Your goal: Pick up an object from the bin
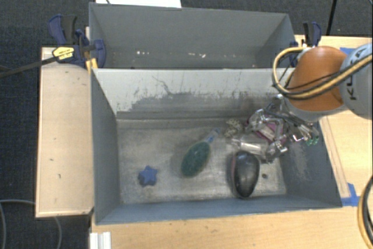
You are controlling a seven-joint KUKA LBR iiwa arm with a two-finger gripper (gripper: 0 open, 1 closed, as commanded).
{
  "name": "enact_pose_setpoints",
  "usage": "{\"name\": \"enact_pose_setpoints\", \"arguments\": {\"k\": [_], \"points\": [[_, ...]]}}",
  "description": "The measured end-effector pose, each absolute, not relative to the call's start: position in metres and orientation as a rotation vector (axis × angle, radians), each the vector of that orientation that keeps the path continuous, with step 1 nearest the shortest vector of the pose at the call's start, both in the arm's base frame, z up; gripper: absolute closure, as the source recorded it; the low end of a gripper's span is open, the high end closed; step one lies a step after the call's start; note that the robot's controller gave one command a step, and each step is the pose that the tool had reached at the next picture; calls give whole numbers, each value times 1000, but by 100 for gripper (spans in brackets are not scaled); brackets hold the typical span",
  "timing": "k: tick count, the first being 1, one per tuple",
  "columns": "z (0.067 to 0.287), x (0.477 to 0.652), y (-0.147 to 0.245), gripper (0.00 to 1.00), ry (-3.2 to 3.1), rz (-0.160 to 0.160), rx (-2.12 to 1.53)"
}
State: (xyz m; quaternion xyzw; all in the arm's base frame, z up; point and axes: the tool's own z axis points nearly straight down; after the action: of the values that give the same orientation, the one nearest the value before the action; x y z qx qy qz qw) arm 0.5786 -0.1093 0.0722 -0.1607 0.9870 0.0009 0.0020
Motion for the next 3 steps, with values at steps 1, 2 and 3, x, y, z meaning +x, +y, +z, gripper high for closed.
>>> {"name": "enact_pose_setpoints", "arguments": {"k": [1,2,3], "points": [[71,589,-135,0,2900,28,-1205],[72,579,-135,0,2723,49,-1550],[162,574,-132,0,2713,-9,-1565]]}}
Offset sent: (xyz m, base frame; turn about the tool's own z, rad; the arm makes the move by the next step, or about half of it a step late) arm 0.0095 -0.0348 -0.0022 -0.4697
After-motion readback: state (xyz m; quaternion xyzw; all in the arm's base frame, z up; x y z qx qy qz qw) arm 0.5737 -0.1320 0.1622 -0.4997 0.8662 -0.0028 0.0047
